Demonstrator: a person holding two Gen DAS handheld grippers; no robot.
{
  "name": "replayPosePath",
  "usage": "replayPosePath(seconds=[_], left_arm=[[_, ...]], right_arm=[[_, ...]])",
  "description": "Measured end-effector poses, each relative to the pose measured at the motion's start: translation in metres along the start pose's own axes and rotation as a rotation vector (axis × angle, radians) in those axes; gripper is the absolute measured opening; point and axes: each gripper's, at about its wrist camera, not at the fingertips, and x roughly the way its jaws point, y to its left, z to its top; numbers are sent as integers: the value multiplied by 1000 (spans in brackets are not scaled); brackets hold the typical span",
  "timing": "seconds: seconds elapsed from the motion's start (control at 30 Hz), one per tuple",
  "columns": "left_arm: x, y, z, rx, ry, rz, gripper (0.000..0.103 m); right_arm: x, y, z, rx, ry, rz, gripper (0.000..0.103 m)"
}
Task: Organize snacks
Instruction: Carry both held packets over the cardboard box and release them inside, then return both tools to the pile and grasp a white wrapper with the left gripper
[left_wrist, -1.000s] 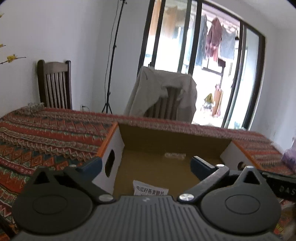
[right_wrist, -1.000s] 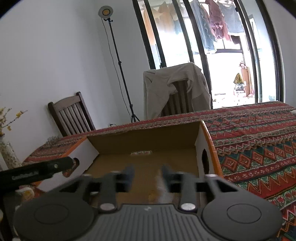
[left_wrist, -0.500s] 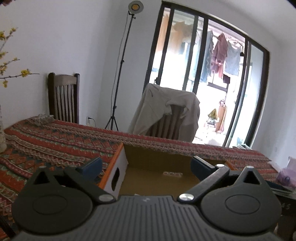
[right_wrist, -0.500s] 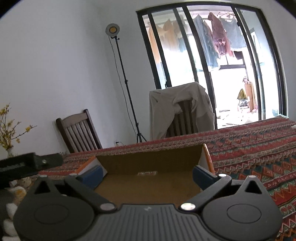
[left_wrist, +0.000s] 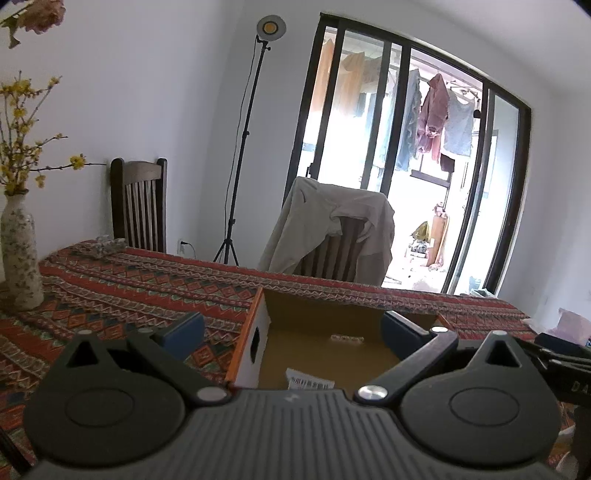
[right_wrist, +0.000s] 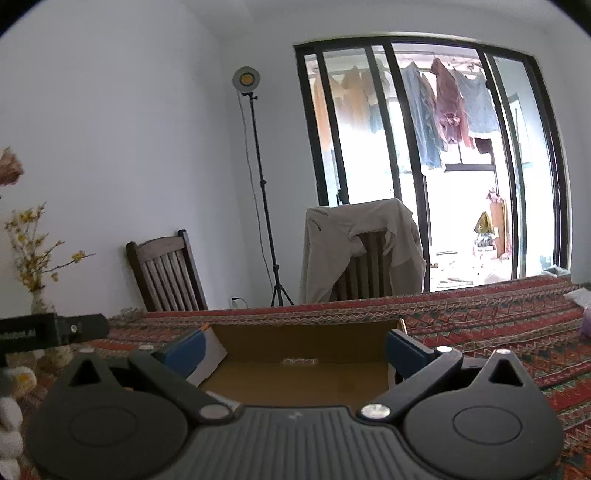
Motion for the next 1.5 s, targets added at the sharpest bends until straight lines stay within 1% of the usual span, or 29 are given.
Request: replayPosePath(seconds=[0.17,0.3,0.5,0.7,0.87,1.0,1.17,1.27,1.4,1.5], left_arm=[[-27,9,-13,10,10,-1,103],[-45,17,-25,8,24,-1,103],[-66,29,-46,5,55,0,103],[-81,42,-68,-6,89,19,103],[-89,47,-86,6,125,38,103],[-91,44,-107,40,188,49,103],[-89,41,-132,65,266,64,103],[-89,38,-141,83,293,71,103],[-88,32,-152,127,325,113,103],[-85,32,-157,131,347,128,103]], right_arm=[[-31,8,-13,-29,9,15,103],[-50,15,-26,-48,33,23,103],[-70,21,-48,-62,87,19,103],[-88,24,-72,-66,129,17,103],[-100,25,-91,-73,165,6,103],[-104,21,-100,-62,191,-6,103],[-109,18,-106,-51,208,-9,103],[-109,18,-109,-50,214,-5,103],[-110,18,-111,-47,221,1,103],[-110,19,-112,-45,223,5,103]])
